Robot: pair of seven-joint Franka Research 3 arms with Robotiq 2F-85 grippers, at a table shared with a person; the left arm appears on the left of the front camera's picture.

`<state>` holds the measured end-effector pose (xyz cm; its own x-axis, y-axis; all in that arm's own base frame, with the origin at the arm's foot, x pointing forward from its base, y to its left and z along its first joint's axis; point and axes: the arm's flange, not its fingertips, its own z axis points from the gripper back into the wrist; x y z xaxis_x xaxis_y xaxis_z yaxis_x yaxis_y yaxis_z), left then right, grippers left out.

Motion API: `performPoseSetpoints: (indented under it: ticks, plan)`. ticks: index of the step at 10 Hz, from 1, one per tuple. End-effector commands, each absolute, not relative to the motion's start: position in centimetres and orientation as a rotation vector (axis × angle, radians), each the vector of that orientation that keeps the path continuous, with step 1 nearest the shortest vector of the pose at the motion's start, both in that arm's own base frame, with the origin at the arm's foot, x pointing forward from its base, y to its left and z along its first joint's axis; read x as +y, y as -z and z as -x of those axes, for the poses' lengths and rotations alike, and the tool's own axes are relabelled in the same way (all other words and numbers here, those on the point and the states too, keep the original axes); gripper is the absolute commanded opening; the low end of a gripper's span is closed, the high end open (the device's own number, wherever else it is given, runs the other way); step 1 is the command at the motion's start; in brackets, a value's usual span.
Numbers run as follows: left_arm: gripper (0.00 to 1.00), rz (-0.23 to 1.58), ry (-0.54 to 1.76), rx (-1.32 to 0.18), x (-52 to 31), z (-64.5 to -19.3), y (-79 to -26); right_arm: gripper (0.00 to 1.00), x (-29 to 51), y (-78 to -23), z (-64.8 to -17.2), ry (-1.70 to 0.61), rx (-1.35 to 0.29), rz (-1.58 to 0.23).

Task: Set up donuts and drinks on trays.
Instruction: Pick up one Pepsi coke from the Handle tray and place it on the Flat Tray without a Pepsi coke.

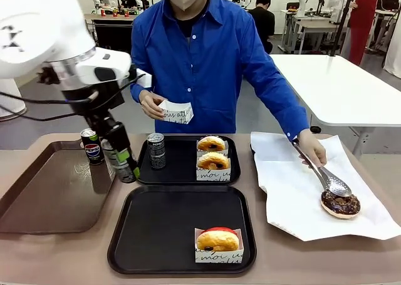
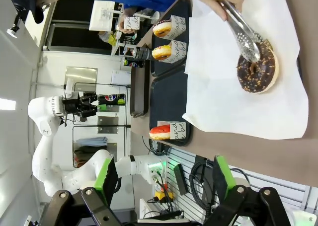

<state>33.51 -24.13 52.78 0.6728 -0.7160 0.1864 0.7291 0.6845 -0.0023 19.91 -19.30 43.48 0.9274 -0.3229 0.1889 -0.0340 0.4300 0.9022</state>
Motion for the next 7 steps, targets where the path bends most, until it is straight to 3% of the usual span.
performPoseSetpoints:
  ticks: [1,7]
  plan:
    - [0.59,0.042,0.855,-0.122,-26.7,-35.8,-53.1,1.00,-19.3,-43.5,-20.0,0.174,-0.375,-1.134]
    - [0.59,-0.015,0.925,-0.043,-31.9,-38.2,-48.1,1.00,-19.3,-43.5,-20.0,0.174,-0.375,-1.134]
